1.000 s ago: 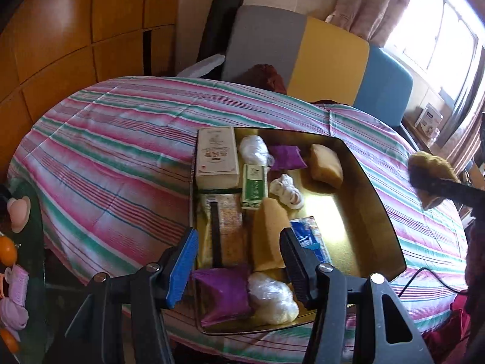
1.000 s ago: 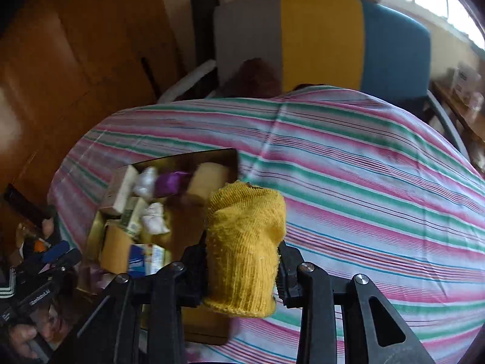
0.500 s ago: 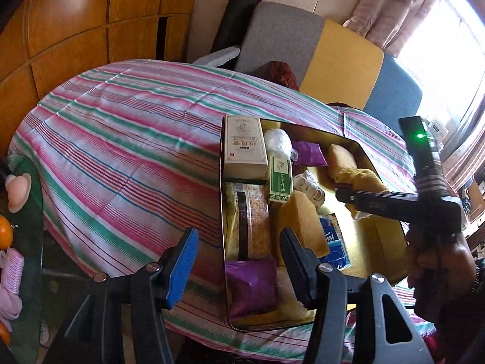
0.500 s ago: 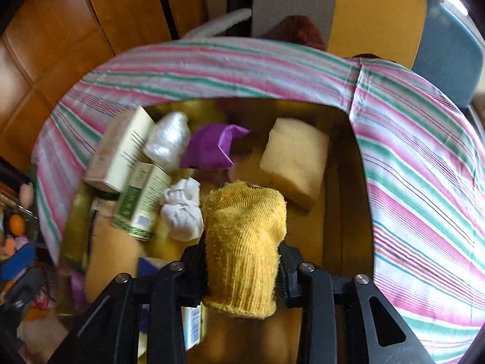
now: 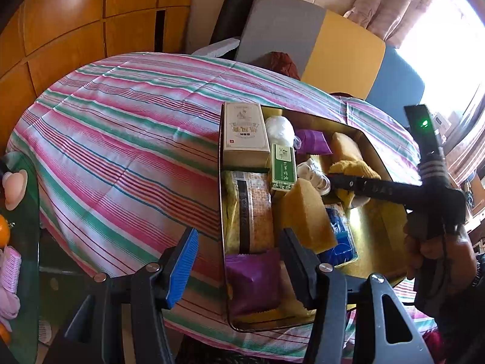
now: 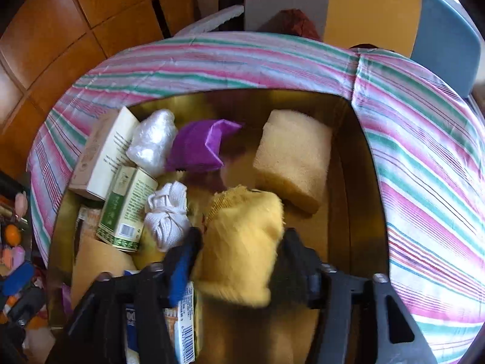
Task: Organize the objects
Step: 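Lower the yellow glove into the tray and open the right gripper, then withdraw both grippers away from the tray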
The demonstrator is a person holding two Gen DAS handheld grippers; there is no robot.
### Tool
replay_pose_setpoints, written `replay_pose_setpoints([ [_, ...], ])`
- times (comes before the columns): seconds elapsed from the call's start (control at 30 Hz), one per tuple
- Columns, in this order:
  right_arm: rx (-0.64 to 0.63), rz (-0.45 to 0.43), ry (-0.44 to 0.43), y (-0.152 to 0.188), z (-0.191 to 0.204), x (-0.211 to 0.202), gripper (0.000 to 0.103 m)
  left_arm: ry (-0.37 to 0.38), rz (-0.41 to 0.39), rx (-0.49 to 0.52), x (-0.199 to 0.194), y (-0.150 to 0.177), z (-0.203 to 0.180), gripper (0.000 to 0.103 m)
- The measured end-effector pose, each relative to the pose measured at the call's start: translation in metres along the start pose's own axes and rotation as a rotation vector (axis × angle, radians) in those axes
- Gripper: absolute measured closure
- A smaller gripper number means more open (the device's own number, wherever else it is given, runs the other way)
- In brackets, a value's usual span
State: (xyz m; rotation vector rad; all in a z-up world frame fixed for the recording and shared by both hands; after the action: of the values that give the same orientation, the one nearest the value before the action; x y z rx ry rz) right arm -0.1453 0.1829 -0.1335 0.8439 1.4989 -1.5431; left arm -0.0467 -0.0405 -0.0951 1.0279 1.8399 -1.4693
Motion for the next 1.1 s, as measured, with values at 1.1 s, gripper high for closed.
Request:
replay_pose_setpoints([
  [1.1, 0.111, -0.352, 0.227, 0.115, -0.001, -0.128, 0.009, -0.065, -0.26, 0.14, -0.066, 0.006, -0.056, 0.022],
])
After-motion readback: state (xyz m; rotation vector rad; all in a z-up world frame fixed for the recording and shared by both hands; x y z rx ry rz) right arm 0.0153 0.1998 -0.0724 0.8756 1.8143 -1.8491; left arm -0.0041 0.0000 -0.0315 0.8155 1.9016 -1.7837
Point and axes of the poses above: each gripper's, at about its wrist camera, not at the fingertips, and x roughly the way its jaws point, z to its left, y to its underside, the point moved 3 cm from there along x, roughly the way its jaws point, and after that the axes turned 4 degrees about -x, right-handed, at the moved point
